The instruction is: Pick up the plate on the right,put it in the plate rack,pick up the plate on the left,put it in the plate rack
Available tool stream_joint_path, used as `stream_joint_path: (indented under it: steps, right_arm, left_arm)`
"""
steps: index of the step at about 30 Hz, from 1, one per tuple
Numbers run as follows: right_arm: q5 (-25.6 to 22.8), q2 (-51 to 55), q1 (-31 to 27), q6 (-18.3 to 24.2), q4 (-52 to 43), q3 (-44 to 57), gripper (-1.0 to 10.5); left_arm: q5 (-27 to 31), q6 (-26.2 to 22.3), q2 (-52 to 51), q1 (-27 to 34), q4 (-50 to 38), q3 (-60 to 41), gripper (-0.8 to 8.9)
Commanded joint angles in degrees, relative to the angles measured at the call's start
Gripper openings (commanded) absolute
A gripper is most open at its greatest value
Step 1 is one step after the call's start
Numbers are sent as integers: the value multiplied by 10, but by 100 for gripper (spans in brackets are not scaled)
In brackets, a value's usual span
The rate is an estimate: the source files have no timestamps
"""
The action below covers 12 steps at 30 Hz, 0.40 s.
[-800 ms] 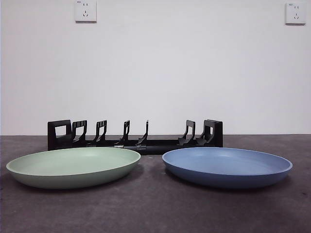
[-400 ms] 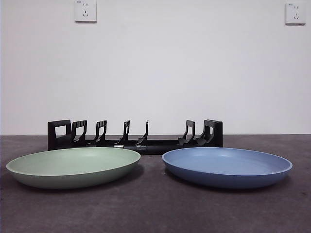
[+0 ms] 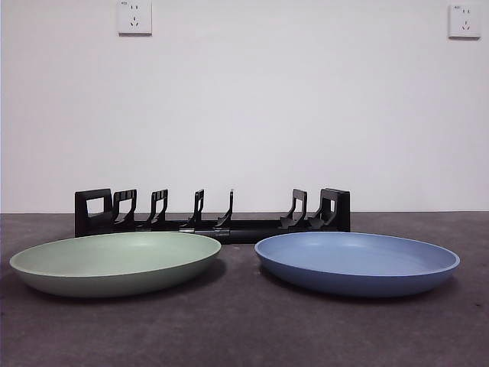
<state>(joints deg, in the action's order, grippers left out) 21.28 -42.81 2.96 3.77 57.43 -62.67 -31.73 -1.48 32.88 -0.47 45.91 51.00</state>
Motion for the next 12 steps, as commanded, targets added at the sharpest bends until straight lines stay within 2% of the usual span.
stream_joint_path:
  steps: [1, 2, 4, 5, 8, 12]
  right_arm:
    - [2, -2, 0, 8, -3, -5, 33]
    - [2, -2, 0, 8, -3, -5, 135]
    - [3, -2, 0, 7, -3, -5, 423]
    - [3, -2, 0, 7, -3, -5, 539]
    - [3, -2, 0, 6, -2, -5, 571]
    - [3, -16, 0, 1, 0, -5, 567]
  left_arm:
    - [-12, -7, 7, -6, -2, 0, 55]
    - [-30, -7, 10, -8, -3, 0, 201]
    - [-55, -6, 16, -11, -4, 0, 611]
    - [-61, -6, 21, -12, -5, 0, 668]
    - [-94, -6, 37, -19, -6, 1, 665]
    - [-99, -28, 56, -41, -5, 16, 665]
